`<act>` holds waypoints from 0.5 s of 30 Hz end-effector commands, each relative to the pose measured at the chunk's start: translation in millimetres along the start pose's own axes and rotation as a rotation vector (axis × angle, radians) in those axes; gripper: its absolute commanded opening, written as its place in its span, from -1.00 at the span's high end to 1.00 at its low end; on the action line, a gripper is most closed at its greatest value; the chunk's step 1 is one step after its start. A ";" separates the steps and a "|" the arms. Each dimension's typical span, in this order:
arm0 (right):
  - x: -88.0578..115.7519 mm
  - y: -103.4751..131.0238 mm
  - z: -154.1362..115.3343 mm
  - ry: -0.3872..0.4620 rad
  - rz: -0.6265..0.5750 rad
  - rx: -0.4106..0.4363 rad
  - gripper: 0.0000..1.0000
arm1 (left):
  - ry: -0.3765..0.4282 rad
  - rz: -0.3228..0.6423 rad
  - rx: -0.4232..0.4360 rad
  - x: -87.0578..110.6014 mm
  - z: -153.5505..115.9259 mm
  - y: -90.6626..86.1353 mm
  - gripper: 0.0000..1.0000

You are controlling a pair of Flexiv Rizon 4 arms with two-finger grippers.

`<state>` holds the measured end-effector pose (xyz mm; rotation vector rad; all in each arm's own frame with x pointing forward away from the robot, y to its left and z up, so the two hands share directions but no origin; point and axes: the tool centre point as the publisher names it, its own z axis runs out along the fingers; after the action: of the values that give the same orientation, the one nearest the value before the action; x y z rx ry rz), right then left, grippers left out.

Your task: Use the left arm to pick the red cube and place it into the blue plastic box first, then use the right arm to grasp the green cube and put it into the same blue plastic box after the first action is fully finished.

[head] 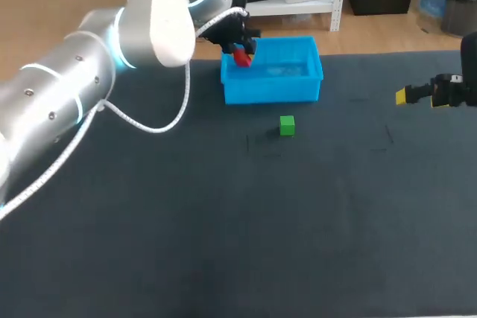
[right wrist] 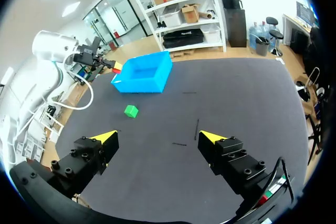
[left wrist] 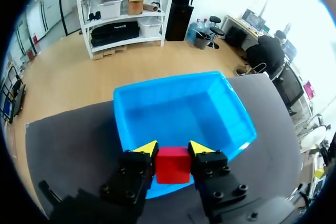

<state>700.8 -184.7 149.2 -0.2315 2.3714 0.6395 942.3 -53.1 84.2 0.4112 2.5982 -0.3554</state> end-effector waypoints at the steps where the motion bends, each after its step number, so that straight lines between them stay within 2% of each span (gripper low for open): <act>1: -0.1 -0.5 -0.1 0.001 -0.001 -0.001 -1.00 | 0.040 0.002 0.004 -10.8 14.1 -0.7 1.00; 15: -0.1 -0.5 -0.1 0.001 -0.001 -0.001 -1.00 | 0.094 -0.019 -0.019 -9.7 29.0 -2.3 1.00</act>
<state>700.8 -184.7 149.2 -0.2315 2.3714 0.6395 947.3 -59.8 64.9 0.3887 2.6263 -0.3403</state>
